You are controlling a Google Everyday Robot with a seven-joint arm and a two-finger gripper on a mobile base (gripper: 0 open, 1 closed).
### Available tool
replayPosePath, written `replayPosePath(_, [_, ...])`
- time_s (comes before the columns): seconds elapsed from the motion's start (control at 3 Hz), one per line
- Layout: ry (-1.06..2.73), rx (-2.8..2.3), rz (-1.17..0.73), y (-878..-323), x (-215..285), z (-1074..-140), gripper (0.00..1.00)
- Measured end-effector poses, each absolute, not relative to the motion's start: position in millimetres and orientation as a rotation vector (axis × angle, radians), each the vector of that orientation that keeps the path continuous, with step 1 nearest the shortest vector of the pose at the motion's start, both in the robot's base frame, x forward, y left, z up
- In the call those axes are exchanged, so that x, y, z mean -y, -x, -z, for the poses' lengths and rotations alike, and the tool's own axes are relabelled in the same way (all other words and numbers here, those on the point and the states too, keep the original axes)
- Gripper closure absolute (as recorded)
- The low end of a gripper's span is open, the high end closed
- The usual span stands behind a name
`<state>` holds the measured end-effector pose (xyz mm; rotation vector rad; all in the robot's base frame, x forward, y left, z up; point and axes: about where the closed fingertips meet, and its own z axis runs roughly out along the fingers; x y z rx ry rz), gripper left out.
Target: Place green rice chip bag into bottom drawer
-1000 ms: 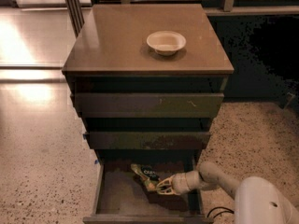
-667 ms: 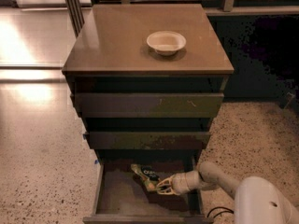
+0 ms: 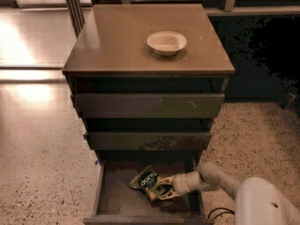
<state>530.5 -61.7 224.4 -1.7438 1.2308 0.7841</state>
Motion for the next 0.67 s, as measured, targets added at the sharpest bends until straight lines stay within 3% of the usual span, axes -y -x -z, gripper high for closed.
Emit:
replayPosePath(0.33, [1.744, -1.231, -0.784, -530.5, 61.6, -224.4, 0.00])
replayPosePath(0.67, [1.744, -1.231, -0.784, -530.5, 61.6, -224.4, 0.00])
